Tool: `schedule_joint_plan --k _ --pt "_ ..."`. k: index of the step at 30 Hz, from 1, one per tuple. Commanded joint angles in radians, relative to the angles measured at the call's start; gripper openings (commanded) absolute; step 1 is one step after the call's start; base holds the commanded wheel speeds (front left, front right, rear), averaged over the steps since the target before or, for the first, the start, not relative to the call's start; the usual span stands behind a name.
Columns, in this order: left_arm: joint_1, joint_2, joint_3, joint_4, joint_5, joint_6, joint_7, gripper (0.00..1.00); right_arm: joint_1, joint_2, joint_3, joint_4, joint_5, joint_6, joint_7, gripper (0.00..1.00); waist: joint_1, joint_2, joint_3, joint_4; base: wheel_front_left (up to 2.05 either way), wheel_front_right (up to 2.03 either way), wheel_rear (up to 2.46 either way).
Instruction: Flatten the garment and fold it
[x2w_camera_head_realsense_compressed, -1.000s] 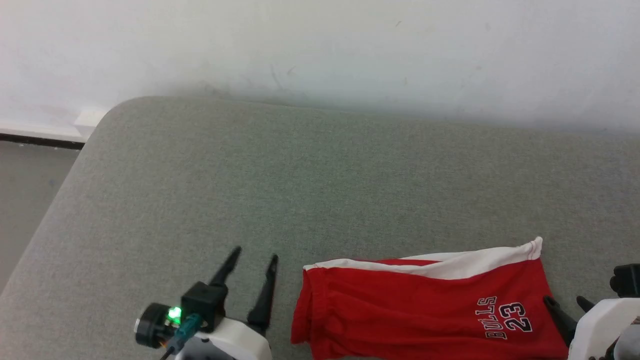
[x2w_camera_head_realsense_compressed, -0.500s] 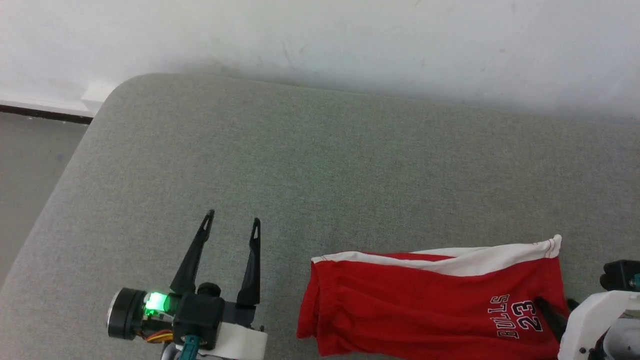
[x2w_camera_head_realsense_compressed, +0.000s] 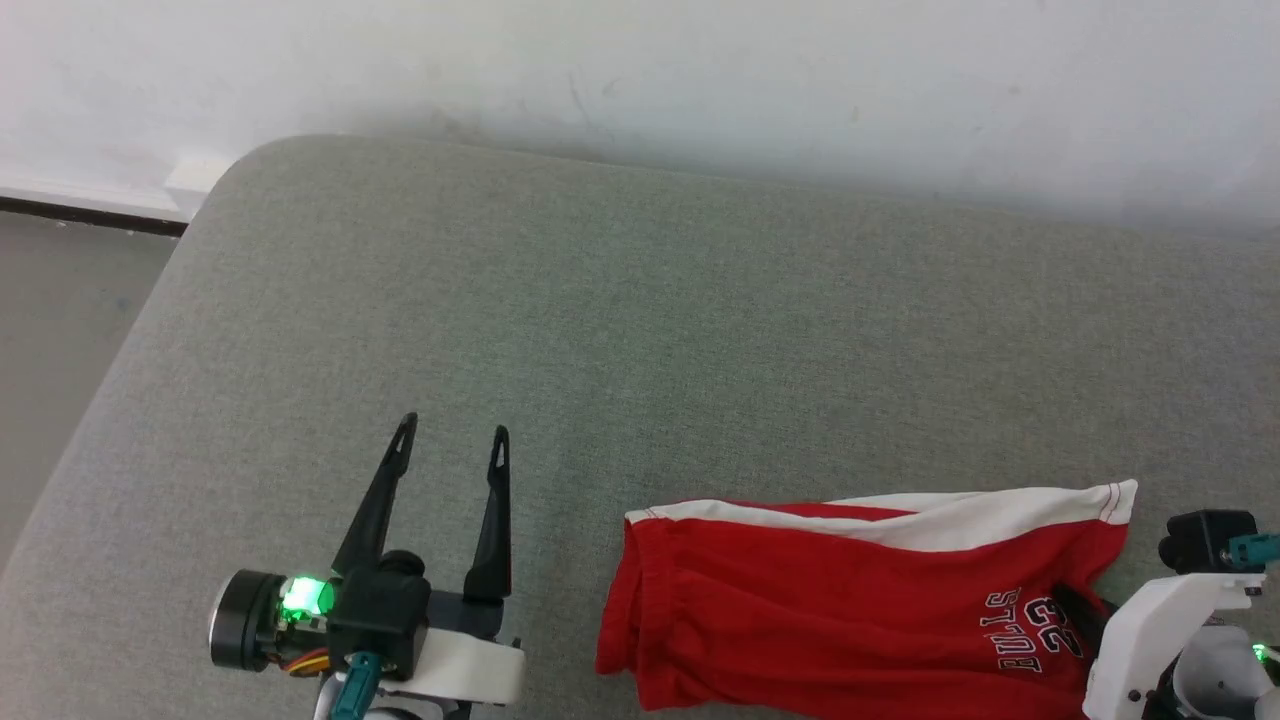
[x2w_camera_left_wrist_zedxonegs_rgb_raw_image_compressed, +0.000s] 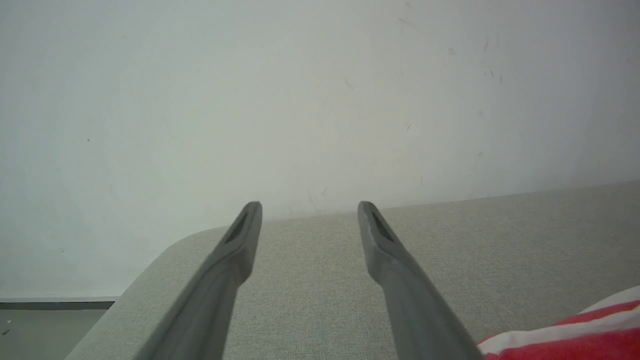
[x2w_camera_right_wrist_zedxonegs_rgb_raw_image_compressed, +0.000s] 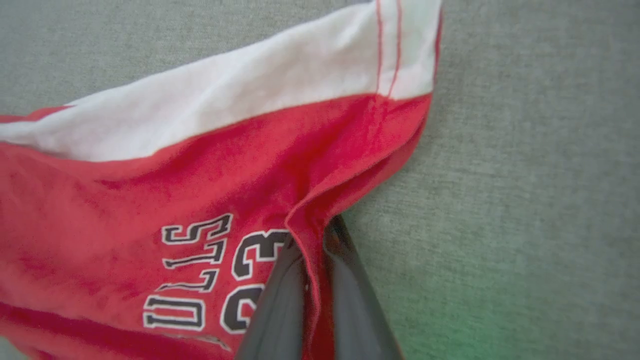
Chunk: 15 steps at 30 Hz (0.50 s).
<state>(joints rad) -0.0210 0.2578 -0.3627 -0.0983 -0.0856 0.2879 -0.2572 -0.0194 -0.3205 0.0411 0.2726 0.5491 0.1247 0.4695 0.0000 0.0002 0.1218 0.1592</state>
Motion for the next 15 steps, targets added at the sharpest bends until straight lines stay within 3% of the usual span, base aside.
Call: schedule_joint_plan --k 1,7,15 --pt "0.012 -0.005 0.009 0.006 0.015 -0.011 -0.004 1.0 0.018 0.021 0.024 0.039 0.001 0.006 0.002 0.0 0.0 -0.0002 -0.005 -0.003 0.0 0.0 0.0" --pt "0.025 -0.025 0.037 0.017 0.02 -0.046 -0.004 1.0 -0.013 0.005 -0.07 0.05 -0.022 0.006 -0.058 0.0 0.0 -0.0002 -0.015 -0.014 0.0 0.0 0.0" --pt "0.03 -0.049 0.064 0.028 0.03 -0.083 -0.004 1.0 -0.025 -0.016 -0.339 0.114 -0.149 0.006 -0.09 0.0 0.0 -0.0002 -0.011 -0.022 0.0 0.0 0.0"
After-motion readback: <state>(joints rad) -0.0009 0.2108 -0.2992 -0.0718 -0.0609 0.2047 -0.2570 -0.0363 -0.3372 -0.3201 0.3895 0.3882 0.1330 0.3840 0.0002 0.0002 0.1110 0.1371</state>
